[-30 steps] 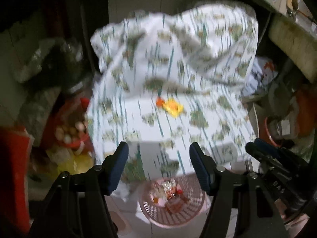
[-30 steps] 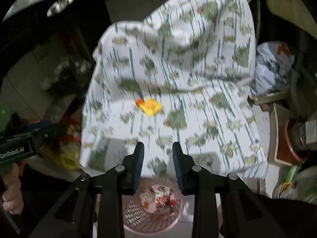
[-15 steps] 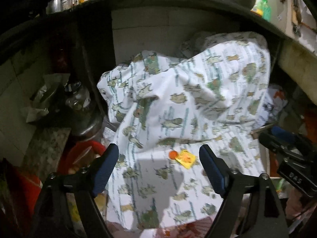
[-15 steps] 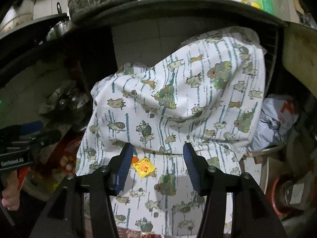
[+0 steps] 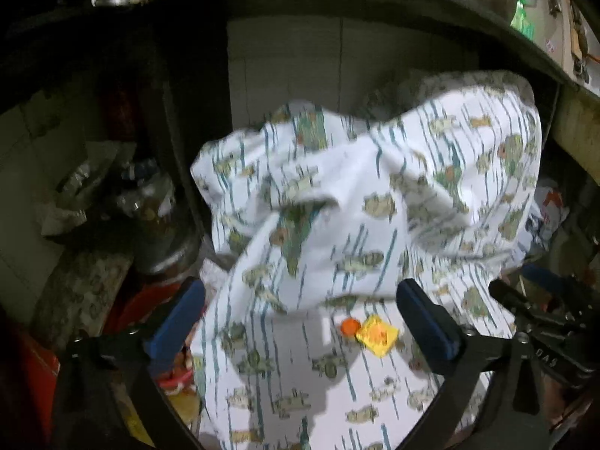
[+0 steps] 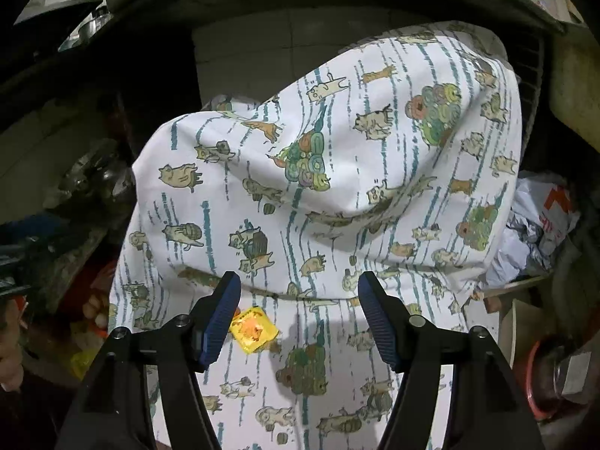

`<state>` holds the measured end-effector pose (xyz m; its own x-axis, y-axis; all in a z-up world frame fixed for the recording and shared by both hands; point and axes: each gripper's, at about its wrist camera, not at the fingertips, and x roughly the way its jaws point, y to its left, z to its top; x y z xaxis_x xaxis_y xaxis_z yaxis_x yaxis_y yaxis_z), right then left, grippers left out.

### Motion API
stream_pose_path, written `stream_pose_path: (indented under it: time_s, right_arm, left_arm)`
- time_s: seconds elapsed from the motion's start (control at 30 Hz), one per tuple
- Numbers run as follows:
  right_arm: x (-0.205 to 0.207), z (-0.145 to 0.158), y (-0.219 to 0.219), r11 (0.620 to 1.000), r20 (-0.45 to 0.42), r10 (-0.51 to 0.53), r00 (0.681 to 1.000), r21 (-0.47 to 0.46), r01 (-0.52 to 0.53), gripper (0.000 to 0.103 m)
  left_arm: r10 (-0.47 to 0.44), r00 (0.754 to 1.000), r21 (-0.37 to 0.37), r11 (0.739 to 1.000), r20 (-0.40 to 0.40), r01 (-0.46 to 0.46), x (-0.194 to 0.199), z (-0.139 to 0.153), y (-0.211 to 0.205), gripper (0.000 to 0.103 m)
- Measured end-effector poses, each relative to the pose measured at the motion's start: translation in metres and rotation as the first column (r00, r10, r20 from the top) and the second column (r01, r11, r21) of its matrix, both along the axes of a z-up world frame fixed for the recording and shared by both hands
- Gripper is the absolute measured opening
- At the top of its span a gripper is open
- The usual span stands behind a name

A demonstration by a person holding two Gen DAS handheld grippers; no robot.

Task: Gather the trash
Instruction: 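Lower both open tools toward the yellow packet and orange cap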

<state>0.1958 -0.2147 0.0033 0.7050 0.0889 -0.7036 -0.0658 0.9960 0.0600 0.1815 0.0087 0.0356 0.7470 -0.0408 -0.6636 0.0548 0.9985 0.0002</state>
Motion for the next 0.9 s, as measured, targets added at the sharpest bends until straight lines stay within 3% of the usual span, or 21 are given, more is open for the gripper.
stream_pose_path:
  time_s: [0.07, 0.2, 0.27, 0.33, 0.43, 0.5, 0.6, 0.77, 0.9]
  right_arm:
    - [0.005, -0.002, 0.002, 1.0, -0.007, 0.01, 1.0, 0.009, -0.01, 0.078]
    - [0.012, -0.011, 0.007, 1.0, -0.017, 0.012, 1.0, 0.022, -0.011, 0.087]
    - [0.018, -0.022, 0.013, 1.0, -0.052, 0.027, 0.998, 0.001, -0.027, 0.088]
    - [0.025, -0.034, 0.019, 0.998, -0.103, 0.059, 0.993, 0.0, -0.059, 0.088]
    - [0.04, -0.06, 0.026, 0.991, -0.225, 0.129, 0.966, 0.072, -0.115, 0.088]
    - [0.049, -0.082, 0.031, 0.987, -0.296, 0.152, 0.943, 0.094, -0.129, 0.088]
    - [0.057, -0.113, 0.048, 0.989, -0.36, 0.136, 0.923, -0.005, -0.148, 0.088]
    - [0.06, -0.152, 0.071, 0.976, -0.431, 0.161, 0.888, -0.064, -0.208, 0.088]
    - [0.063, -0.167, 0.082, 0.973, -0.437, 0.162, 0.885, -0.08, -0.218, 0.088]
  left_arm:
    - [-0.012, 1.0, -0.01, 1.0, 0.009, 0.012, 0.002, 0.003, 0.001, 0.102]
    - [-0.011, 0.999, 0.002, 1.0, -0.03, 0.011, 0.013, -0.001, 0.004, 0.102]
    - [-0.023, 0.992, 0.018, 1.0, -0.123, 0.026, 0.025, -0.013, 0.004, 0.102]
    - [-0.034, 0.97, 0.027, 0.999, -0.241, 0.042, 0.038, -0.034, 0.004, 0.102]
    - [-0.011, 0.942, -0.014, 1.0, -0.334, 0.007, 0.047, -0.056, 0.009, 0.102]
    - [-0.018, 0.937, -0.034, 0.999, -0.348, 0.007, 0.05, -0.06, 0.013, 0.102]
    - [0.007, 0.937, -0.02, 1.0, -0.349, -0.015, 0.053, -0.064, 0.02, 0.102]
    - [0.044, 0.914, -0.008, 0.999, -0.404, -0.051, 0.063, -0.082, 0.033, 0.102]
    - [0.062, 0.899, -0.006, 0.997, -0.434, -0.071, 0.064, -0.088, 0.041, 0.102]
